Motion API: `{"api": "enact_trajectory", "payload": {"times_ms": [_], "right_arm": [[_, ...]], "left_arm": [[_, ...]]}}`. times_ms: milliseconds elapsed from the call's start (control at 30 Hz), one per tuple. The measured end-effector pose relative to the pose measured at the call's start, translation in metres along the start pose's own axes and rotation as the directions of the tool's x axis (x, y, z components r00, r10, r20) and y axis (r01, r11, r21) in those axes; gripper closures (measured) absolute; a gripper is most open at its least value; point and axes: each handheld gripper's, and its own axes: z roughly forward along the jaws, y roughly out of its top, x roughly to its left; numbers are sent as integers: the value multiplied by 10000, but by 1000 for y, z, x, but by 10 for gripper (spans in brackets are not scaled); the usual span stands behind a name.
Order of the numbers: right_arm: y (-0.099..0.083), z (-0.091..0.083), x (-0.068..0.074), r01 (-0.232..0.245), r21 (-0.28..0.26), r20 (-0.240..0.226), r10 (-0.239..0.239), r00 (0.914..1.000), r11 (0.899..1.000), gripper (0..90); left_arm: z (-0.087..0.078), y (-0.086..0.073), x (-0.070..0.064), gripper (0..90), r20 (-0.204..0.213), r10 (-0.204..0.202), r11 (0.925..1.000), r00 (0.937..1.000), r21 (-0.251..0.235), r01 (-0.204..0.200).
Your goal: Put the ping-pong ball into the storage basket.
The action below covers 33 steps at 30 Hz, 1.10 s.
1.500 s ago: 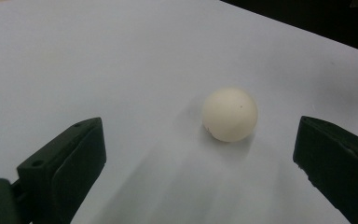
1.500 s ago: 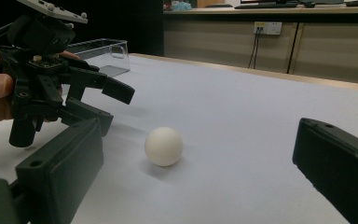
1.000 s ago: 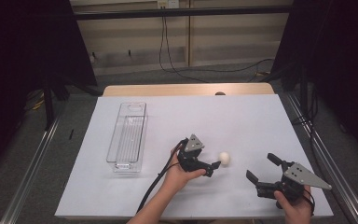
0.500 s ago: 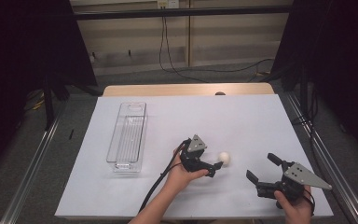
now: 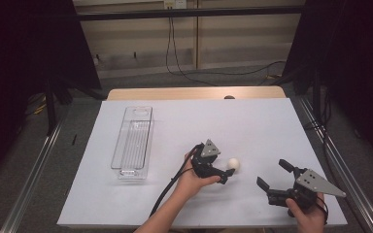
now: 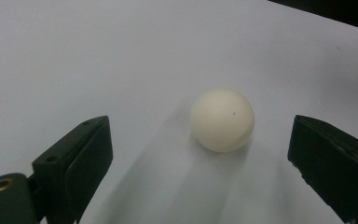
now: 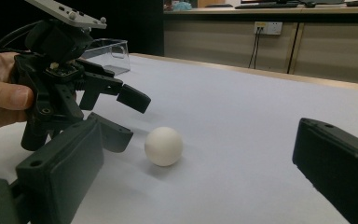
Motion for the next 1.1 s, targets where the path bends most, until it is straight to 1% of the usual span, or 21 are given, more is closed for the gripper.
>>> {"api": "enact_trajectory", "payload": {"times_ms": [133, 167, 200, 233, 267, 300, 367, 400, 533, 567, 633, 700, 733, 767, 833, 867, 900, 933, 967, 1000, 1100], "right_arm": [[0, 0, 0, 32, -33, 7, -32, 10000, 10000, 14], [0, 0, 0, 21, -41, 25, -21, 10000, 10000, 14], [0, 0, 0, -6, 0, -13, 6, 10000, 10000, 14], [0, 0, 0, 12, -3, 1, -12, 10000, 10000, 14], [0, 0, 0, 4, 1, 8, -4, 10000, 10000, 14], [0, 0, 0, 4, -5, 4, -4, 10000, 10000, 14], [0, 0, 0, 9, -9, 8, -9, 10000, 10000, 14], [0, 0, 0, -63, -19, 58, 63, 10000, 10000, 14], [0, 0, -1, -10, 11, 7, 10, 10000, 10000, 14], [0, 0, -1, -7, 10, 9, 7, 10000, 10000, 14], [0, 0, -1, -18, -5, 25, 18, 10000, 10000, 14], [0, 0, -1, -43, 8, 33, 43, 10000, 10000, 14], [0, 0, 0, -43, 18, 41, 43, 10000, 10000, 15], [-1, 1, 0, -29, 25, 19, 29, 10000, 10000, 14], [0, 1, 0, -22, 15, 3, 22, 10000, 10000, 15], [0, 1, 0, -23, 12, 7, 23, 10000, 10000, 15], [0, 1, 0, -27, 6, 5, 27, 10000, 10000, 15], [0, 1, 0, -35, 15, 13, 35, 10000, 10000, 15], [0, 1, 0, -35, 14, 5, 35, 10000, 10000, 14], [0, 1, 0, -45, 10, 5, 45, 10000, 10000, 14], [0, 0, -1, -25, 5, 7, 25, 10000, 10000, 14]], "left_arm": [[3, 2, -1, 101, 128, 163, 9999, 9998, -51, -162], [3, 3, -2, 112, 96, 304, 9994, 9995, 135, -306], [5, 3, -2, 124, 275, 271, 9996, 9993, 98, -274], [6, 3, -2, 131, 308, 328, 9994, 9990, 69, -330], [6, 4, -3, 151, 209, 399, 9989, 9990, 233, -404], [6, 4, -3, 171, 231, 436, 9988, 9988, 215, -441], [8, 4, -3, 197, 259, 307, 9994, 9992, 165, -311], [9, 3, -2, 210, 308, 332, 9993, 9990, 140, -337], [12, 2, 0, 253, 430, 262, 9996, 9987, -56, -260], [12, 3, 0, 259, 403, 228, 9997, 9989, 29, -229], [14, 3, 1, 288, 576, 302, 9995, 9979, 76, -307], [15, 3, 0, 309, 547, 239, 9996, 9982, 136, -247], [15, 3, 1, 325, 568, 293, 9993, 9980, 211, -306], [16, 4, 1, 329, 608, 250, 9996, 9978, 102, -257], [16, 6, 1, 346, 759, 352, 9990, 9965, 242, -372], [18, 7, -1, 350, 893, 407, 9989, 9952, 182, -425], [18, 9, -1, 353, 839, 539, 9978, 9950, 348, -570], [20, 9, -2, 369, 883, 434, 9984, 9952, 314, -463], [21, 9, -2, 392, 846, 475, 9981, 9953, 362, -507], [21, 10, -2, 403, 805, 460, 9973, 9957, 528, -503], [23, 9, -2, 432, 880, 558, 9973, 9946, 418, -596]]}}
